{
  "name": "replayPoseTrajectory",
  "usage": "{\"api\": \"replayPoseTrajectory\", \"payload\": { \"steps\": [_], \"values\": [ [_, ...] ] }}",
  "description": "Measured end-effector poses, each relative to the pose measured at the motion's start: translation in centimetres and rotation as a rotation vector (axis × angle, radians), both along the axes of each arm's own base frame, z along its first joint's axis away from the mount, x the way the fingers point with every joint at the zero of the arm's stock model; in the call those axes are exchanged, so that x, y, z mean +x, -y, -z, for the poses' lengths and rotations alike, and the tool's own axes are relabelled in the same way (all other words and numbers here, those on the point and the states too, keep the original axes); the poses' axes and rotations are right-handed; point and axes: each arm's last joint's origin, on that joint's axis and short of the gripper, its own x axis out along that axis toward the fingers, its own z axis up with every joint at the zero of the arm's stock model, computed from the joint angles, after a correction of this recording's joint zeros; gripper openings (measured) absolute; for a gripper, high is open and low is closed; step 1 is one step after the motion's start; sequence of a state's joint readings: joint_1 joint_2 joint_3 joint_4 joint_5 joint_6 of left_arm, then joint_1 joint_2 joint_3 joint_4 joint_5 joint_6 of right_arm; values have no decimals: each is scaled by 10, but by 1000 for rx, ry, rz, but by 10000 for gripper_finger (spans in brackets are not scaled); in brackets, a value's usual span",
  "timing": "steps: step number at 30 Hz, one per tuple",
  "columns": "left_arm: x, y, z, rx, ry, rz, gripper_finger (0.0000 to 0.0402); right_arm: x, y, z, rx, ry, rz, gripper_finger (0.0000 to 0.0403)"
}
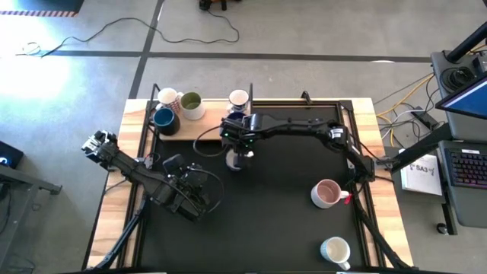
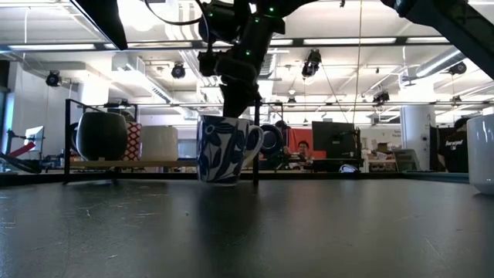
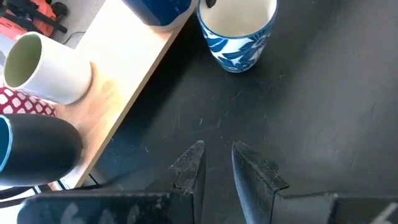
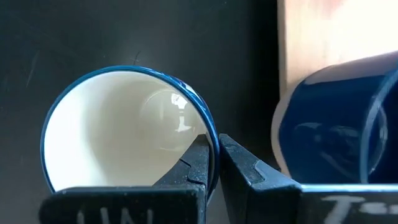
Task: Place coffee mugs
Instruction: Put the blue patterned mug on the shelf
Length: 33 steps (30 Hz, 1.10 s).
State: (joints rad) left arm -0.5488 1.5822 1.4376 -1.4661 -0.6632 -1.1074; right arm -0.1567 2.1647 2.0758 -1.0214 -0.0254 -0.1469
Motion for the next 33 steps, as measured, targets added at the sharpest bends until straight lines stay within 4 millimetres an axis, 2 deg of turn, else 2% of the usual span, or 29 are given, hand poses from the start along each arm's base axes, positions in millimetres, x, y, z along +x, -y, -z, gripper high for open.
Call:
{"api": "replayPoseTrajectory", "payload": {
  "steps": [13, 16, 21, 27, 33],
  "values": [
    [0, 0, 0, 0, -1, 0, 62, 1, -3, 1, 1, 3, -25, 16],
    [0, 0, 0, 0, -1, 0, 62, 1, -4, 1, 0, 5, -29, 38],
    [0, 0, 0, -1, -1, 0, 62, 1, -4, -1, 3, 10, -16, 96],
    [1, 0, 0, -9, 11, -2, 62, -7, -5, -25, 34, 6, 3, 141],
    [8, -4, 0, -21, 31, 6, 62, -25, -12, -54, 110, 24, -25, 152]
  ]
}}
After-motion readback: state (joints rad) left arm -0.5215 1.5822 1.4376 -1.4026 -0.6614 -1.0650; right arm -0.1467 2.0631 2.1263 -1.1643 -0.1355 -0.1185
